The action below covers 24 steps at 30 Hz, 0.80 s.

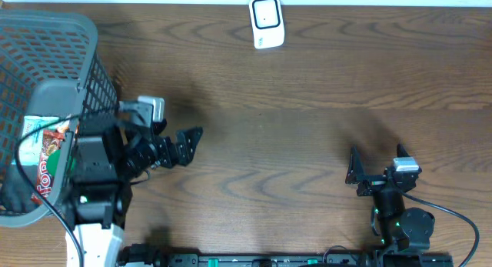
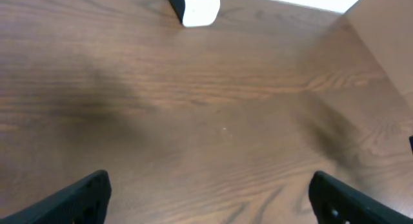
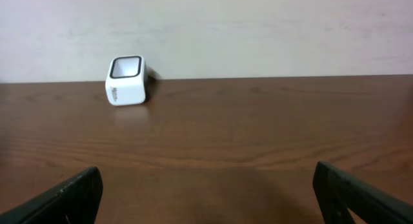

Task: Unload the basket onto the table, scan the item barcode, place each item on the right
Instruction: 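Reach the left gripper into the basket and grasp the green-lidded jar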

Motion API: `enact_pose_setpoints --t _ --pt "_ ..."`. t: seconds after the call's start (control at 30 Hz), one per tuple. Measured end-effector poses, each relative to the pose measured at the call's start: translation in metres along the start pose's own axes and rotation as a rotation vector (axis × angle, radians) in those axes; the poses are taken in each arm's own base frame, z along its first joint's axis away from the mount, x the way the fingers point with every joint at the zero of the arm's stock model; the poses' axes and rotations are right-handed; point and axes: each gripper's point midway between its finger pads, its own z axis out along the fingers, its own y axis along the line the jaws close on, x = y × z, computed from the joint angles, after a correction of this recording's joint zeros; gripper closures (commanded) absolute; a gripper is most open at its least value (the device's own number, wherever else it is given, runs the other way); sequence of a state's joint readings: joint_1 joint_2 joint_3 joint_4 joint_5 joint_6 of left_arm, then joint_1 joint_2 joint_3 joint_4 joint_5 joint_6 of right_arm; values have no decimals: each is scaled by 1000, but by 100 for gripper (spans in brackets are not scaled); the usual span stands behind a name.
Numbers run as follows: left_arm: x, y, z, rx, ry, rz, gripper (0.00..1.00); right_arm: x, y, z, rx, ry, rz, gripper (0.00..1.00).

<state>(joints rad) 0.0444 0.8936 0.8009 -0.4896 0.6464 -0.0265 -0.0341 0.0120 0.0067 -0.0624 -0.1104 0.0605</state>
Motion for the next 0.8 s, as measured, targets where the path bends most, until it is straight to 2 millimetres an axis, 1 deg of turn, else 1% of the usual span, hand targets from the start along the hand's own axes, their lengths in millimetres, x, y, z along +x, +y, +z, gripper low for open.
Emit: enact_pose_setpoints --t 0.1,0.23,0.3,0.43,0.57,0.8 --pt "-15 1 -6 -39 28 -20 5 0 0 0 0 0 0 1" --pt "-44 6 -12 -107 34 -26 4 0 0 0 0 0 0 1" --pt "-56 10 -13 -139 31 -25 2 0 0 0 0 1 0 1" --pt "-73 22 -11 -201 25 -23 2 0 0 0 0 0 0 1" --pt "-78 33 -8 -249 31 -29 2 0 0 0 0 0 0 1" --pt "-76 49 -10 -338 38 -40 2 0 0 0 0 0 0 1"
